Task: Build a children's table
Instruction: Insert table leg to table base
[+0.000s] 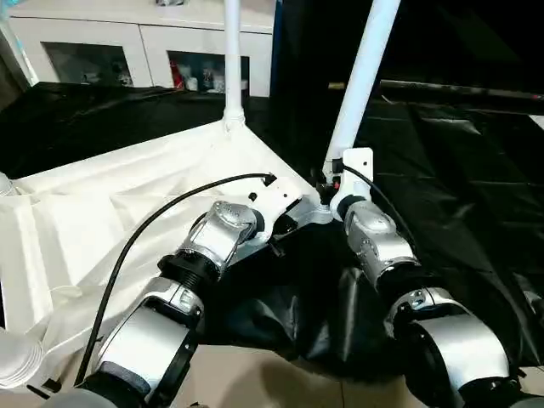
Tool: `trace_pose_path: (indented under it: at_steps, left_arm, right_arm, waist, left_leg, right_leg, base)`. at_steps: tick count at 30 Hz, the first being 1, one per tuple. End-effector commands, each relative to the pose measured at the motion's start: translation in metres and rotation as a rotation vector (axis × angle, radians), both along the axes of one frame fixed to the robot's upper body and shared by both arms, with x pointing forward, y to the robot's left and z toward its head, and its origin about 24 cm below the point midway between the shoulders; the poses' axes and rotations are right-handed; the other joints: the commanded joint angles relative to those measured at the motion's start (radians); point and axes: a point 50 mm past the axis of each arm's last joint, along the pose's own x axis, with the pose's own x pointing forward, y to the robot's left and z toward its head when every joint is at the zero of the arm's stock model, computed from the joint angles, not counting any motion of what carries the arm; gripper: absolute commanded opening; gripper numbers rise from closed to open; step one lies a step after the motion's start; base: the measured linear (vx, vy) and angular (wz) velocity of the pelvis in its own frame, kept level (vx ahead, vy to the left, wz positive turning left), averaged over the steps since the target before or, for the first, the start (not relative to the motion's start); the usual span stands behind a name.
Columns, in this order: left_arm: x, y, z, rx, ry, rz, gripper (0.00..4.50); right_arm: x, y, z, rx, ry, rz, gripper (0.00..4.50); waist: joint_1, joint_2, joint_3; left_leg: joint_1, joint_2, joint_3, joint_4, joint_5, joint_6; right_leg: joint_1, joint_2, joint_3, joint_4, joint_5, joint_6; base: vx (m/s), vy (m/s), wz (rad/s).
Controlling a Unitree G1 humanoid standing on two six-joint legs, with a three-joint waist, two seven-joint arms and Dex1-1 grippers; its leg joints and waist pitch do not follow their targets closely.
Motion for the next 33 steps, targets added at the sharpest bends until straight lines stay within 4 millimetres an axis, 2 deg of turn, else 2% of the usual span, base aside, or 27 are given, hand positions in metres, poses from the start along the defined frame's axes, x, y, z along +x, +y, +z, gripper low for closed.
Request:
trace_pose_path:
  at_steps: [1,2,3,4,5,6,9,10,11,14,16,17,20,22,23,25,27,30,31,32,33]
  left_arm:
    - [0.011,0.007,0.02,0.003,-0.1,0.03,0.0]
    - [0.011,0.007,0.02,0.003,-0.1,0.028,0.0]
    - [0.011,0.007,0.02,0.004,-0.101,0.026,0.0]
    - [0.011,0.007,0.02,0.004,-0.101,0.023,0.0]
    - [0.011,0.008,0.02,0.004,-0.101,0.015,0.0]
    - [0.011,0.008,0.02,0.004,-0.101,0.015,0.0]
    - [0.011,0.01,0.02,0.002,-0.102,0.007,0.0]
    - [0.011,0.01,0.02,0.001,-0.104,0.0,0.0]
    - [0.011,0.01,0.02,0.001,-0.104,0.0,0.0]
    - [0.01,0.01,0.021,-0.002,-0.109,-0.011,0.0]
    - [0.01,0.01,0.022,-0.003,-0.111,-0.016,0.0]
    - [0.01,0.009,0.023,-0.007,-0.114,-0.024,0.0]
    - [0.008,0.009,0.024,-0.02,-0.129,-0.07,0.0]
    - [0.007,0.01,0.024,-0.027,-0.131,-0.09,0.0]
    - [0.006,0.012,0.023,-0.028,-0.131,-0.097,0.0]
    - [0.005,0.016,0.023,-0.032,-0.14,-0.113,0.0]
    - [0.004,0.019,0.022,-0.037,-0.137,-0.11,0.0]
    - [0.001,0.026,0.017,-0.053,-0.133,-0.111,0.0]
    - [0.001,0.026,0.017,-0.053,-0.133,-0.111,0.0]
    - [-0.001,0.027,0.016,-0.067,-0.135,-0.129,0.0]
    - [-0.004,0.028,0.015,-0.08,-0.135,-0.168,0.0]
  right_arm:
    - [-0.028,0.006,-0.054,-0.01,0.247,0.057,1.89]
    - [-0.027,0.006,-0.054,-0.01,0.245,0.057,1.89]
    - [-0.027,0.006,-0.053,-0.008,0.241,0.059,1.89]
    - [-0.026,0.006,-0.051,-0.007,0.236,0.063,2.24]
    - [-0.024,0.007,-0.048,-0.003,0.22,0.084,2.24]
    - [-0.024,0.007,-0.048,-0.003,0.219,0.084,2.59]
    - [-0.022,0.008,-0.043,-0.002,0.194,0.113,2.68]
    - [-0.02,0.008,-0.039,-0.007,0.174,0.135,2.92]
    - [-0.02,0.008,-0.039,-0.007,0.174,0.135,3.01]
    - [-0.017,0.009,-0.032,-0.01,0.144,0.16,3.1]
    - [-0.016,0.009,-0.03,-0.005,0.13,0.169,3.33]
    - [-0.014,0.008,-0.025,0.0,0.105,0.185,3.46]
    - [-0.012,0.003,-0.014,0.023,0.037,0.236,3.54]
    - [-0.012,-0.002,-0.009,0.032,0.004,0.264,3.89]
    - [-0.015,-0.009,-0.004,0.037,-0.025,0.289,3.92]
    - [-0.021,-0.02,0.002,0.041,-0.061,0.329,3.99]
    - [-0.028,-0.027,0.005,0.043,-0.074,0.354,4.25]
    - [-0.051,-0.042,0.009,0.029,-0.082,0.418,4.41]
    - [-0.051,-0.042,0.009,0.029,-0.082,0.418,4.46]
    - [-0.061,-0.045,0.009,0.007,-0.08,0.442,4.46]
    - [-0.073,-0.048,0.009,-0.024,-0.073,0.481,4.46]
  waist:
    - [0.001,0.012,-0.05]
    - [0.001,0.011,-0.05]
    - [0.002,0.015,-0.051]
    - [0.0,0.013,-0.05]
    - [0.0,0.012,-0.052]
    - [0.0,0.012,-0.051]
    - [-0.004,0.012,-0.054]
    - [-0.007,0.008,-0.056]
    - [-0.006,0.01,-0.055]
    - [-0.008,0.011,-0.057]
    - [-0.009,0.011,-0.06]
    - [-0.009,0.007,-0.06]
    - [-0.008,0.006,-0.06]
    - [-0.006,0.004,-0.062]
    - [-0.005,0.004,-0.063]
    - [0.0,0.004,-0.069]
    - [0.002,0.003,-0.071]
    - [0.006,0.009,-0.068]
    - [0.006,0.009,-0.068]
    - [0.01,0.016,-0.069]
    - [0.014,0.013,-0.068]
  left_leg:
    - [-0.004,0.013,0.011,-0.07,-0.193,0.03]
    - [-0.004,0.014,0.011,-0.071,-0.192,0.03]
    - [-0.003,0.014,0.011,-0.07,-0.192,0.028]
    - [-0.004,0.014,0.011,-0.071,-0.198,0.027]
    - [-0.003,0.014,0.012,-0.071,-0.201,0.027]
    - [-0.004,0.014,0.012,-0.071,-0.203,0.027]
    - [-0.008,0.014,0.012,-0.07,-0.185,0.032]
    - [-0.008,0.013,0.012,-0.068,-0.158,0.037]
    - [-0.008,0.013,0.013,-0.067,-0.149,0.042]
    - [-0.009,0.013,0.014,-0.064,-0.131,0.054]
    - [-0.011,0.014,0.015,-0.06,-0.083,0.069]
    - [-0.011,0.013,0.016,-0.059,-0.079,0.076]
    - [-0.012,0.013,0.017,-0.057,-0.082,0.095]
    - [-0.013,0.013,0.016,-0.054,-0.049,0.116]
    - [-0.012,0.013,0.017,-0.052,-0.037,0.121]
    - [-0.013,0.011,0.015,-0.041,0.046,0.169]
    - [-0.01,0.012,0.013,-0.037,0.081,0.199]
    - [-0.012,0.014,0.012,-0.038,0.07,0.205]
    - [-0.012,0.014,0.012,-0.038,0.07,0.205]
    - [-0.009,0.015,0.013,-0.038,0.054,0.196]
    - [-0.009,0.016,0.013,-0.04,0.03,0.175]
  right_leg:
    - [0.044,-0.048,0.051,-0.091,-0.07,-0.229]
    - [0.044,-0.049,0.051,-0.091,-0.068,-0.23]
    - [0.045,-0.049,0.051,-0.091,-0.066,-0.232]
    - [0.044,-0.048,0.051,-0.092,-0.068,-0.233]
    - [0.045,-0.048,0.051,-0.092,-0.072,-0.234]
    - [0.045,-0.049,0.051,-0.093,-0.076,-0.234]
    - [0.047,-0.051,0.052,-0.09,-0.044,-0.243]
    - [0.049,-0.048,0.052,-0.085,-0.01,-0.249]
    - [0.048,-0.047,0.051,-0.084,0.002,-0.253]
    - [0.05,-0.049,0.052,-0.082,0.026,-0.264]
    - [0.049,-0.046,0.051,-0.074,0.098,-0.276]
    - [0.048,-0.045,0.051,-0.075,0.107,-0.278]
    - [0.05,-0.048,0.051,-0.074,0.11,-0.285]
    - [0.053,-0.047,0.052,-0.069,0.162,-0.288]
    - [0.052,-0.047,0.052,-0.067,0.184,-0.29]
    - [0.057,-0.043,0.051,-0.054,0.325,-0.293]
    - [0.056,-0.042,0.049,-0.051,0.382,-0.302]
    - [0.057,-0.042,0.049,-0.053,0.375,-0.304]
    - [0.057,-0.042,0.049,-0.053,0.375,-0.304]
    - [0.054,-0.043,0.05,-0.055,0.356,-0.302]
    - [0.057,-0.042,0.05,-0.059,0.327,-0.294]
  base:
    - [0.0,0.0,0.0]
    - [0.0,0.0,0.0]
    - [0.0,0.0,0.0]
    - [0.0,0.0,0.0]
    - [0.0,0.0,0.0]
    - [0.0,0.0,0.0]
    - [0.0,0.0,0.0]
    - [0.0,0.0,0.0]
    - [0.0,0.0,0.0]
    - [0.0,0.0,0.0]
    - [0.0,0.0,0.0]
    - [0.0,0.0,0.0]
    - [0.0,0.0,0.0]
    - [0.0,0.0,0.0]
    - [0.0,0.0,0.0]
    - [0.0,0.0,0.0]
    - [0.0,0.0,0.0]
    - [0.0,0.0,0.0]
    - [0.0,0.0,0.0]
    - [0.0,0.0,0.0]
    - [0.0,0.0,0.0]
